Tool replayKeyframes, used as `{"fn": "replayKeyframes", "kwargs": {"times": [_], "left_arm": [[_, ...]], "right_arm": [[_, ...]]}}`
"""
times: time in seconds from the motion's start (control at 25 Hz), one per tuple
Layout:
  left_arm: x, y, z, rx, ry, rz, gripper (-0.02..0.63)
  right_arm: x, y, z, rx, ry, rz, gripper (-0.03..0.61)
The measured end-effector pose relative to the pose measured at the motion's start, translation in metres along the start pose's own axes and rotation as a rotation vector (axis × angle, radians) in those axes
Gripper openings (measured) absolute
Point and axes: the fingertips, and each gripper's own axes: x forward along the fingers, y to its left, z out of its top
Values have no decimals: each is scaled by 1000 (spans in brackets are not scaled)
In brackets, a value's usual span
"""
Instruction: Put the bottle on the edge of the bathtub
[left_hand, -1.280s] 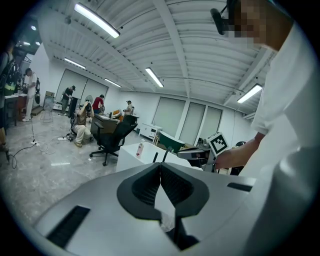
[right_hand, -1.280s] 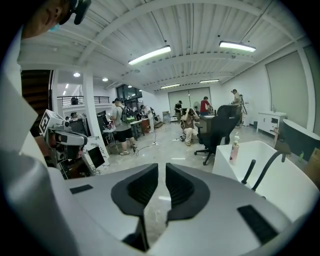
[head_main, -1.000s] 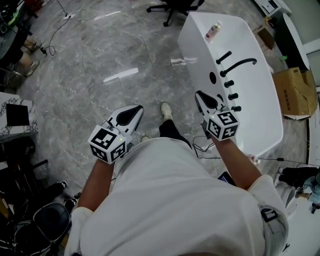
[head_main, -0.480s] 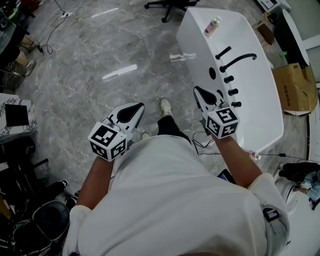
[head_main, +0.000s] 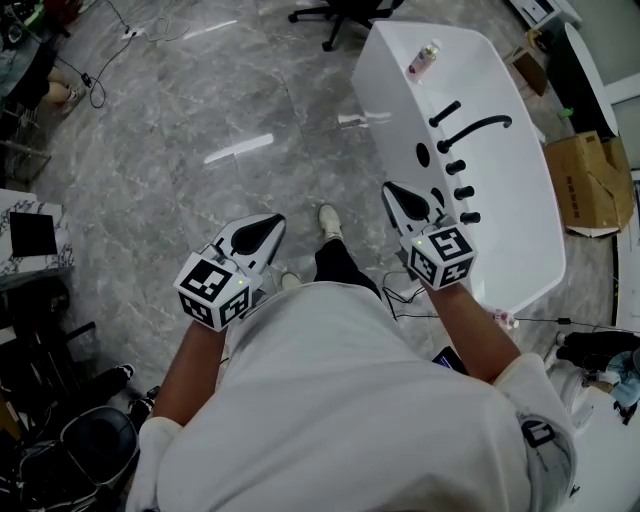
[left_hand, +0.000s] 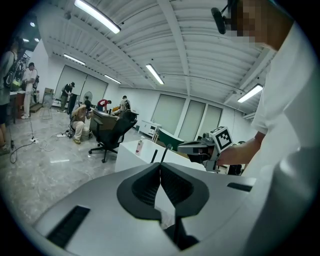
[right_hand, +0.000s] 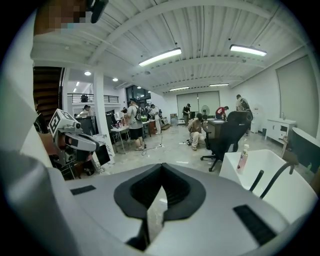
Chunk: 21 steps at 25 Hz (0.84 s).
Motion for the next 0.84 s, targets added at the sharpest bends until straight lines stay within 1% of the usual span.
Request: {"fn": "replayKeyframes", "kwargs": {"times": [0.2,0.56,0.84], "left_arm": [[6,0,2,1,2,5,18],[6,5,5,-10,-24,35,18],[-3,6,-4,-24,-29,38,18]], "right_arm": [[3,0,-1,-10,18,29,8],[16,1,10,-45,20,68,8],[15,14,5,-47,33,77,8]]}}
